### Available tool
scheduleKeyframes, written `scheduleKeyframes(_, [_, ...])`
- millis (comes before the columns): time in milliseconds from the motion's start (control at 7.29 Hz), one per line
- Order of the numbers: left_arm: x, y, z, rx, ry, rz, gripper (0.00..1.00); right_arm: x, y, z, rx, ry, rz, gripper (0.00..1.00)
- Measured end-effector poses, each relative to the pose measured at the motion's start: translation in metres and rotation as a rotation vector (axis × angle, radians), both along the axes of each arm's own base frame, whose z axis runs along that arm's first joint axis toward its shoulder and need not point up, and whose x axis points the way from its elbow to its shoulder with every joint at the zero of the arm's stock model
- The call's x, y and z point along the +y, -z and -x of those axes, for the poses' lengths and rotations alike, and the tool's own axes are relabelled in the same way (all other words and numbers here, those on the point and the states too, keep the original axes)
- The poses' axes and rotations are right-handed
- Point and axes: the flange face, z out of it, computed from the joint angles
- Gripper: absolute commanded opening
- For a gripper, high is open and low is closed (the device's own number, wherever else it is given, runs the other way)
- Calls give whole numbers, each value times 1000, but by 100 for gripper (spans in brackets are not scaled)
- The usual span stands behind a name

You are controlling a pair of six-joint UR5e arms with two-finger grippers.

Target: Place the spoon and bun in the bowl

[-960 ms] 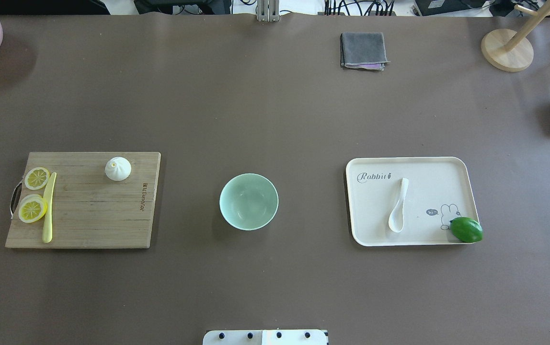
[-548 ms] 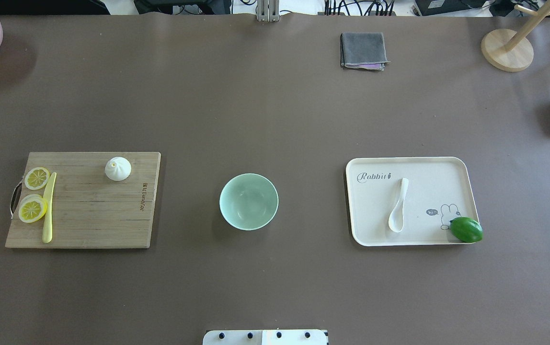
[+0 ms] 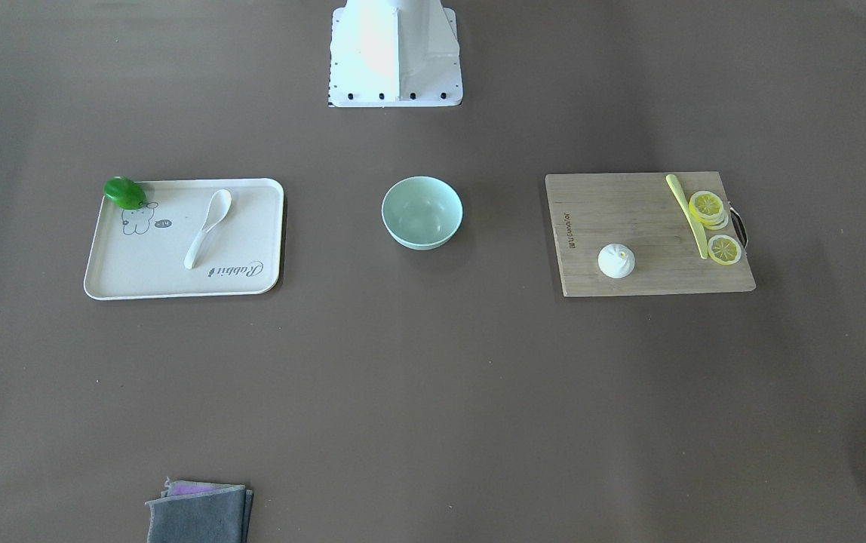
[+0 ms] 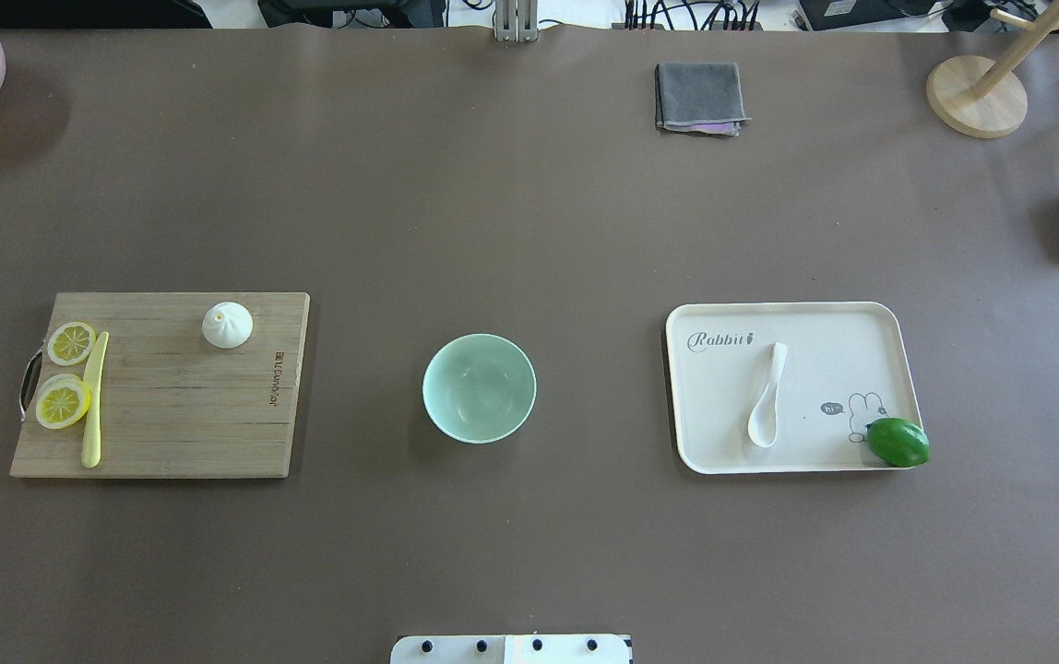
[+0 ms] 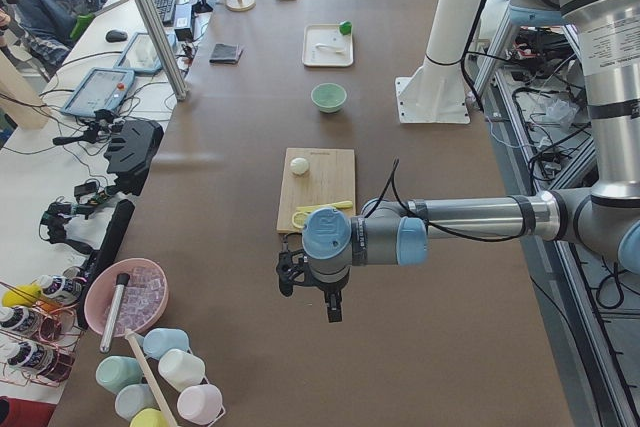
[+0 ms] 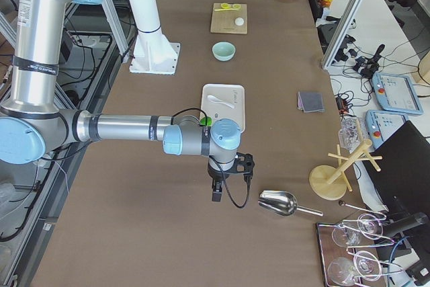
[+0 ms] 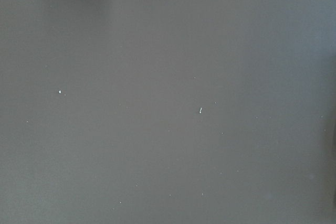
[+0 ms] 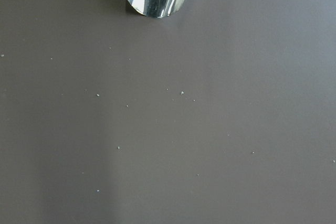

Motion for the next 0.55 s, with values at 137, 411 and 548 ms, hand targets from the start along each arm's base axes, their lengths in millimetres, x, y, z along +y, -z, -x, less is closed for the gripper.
scheduleKeyframes(137, [0,0,0,0,0,0,99,-3,-1,3,-1,1,5,100])
scheduleKeyframes(411, [0,1,0,0,1,3,98,-7,1,7,-25,1,11,100])
scheduleKeyframes(548, [0,1,0,1,2,4,98,-7,3,9,-40,0,11,100])
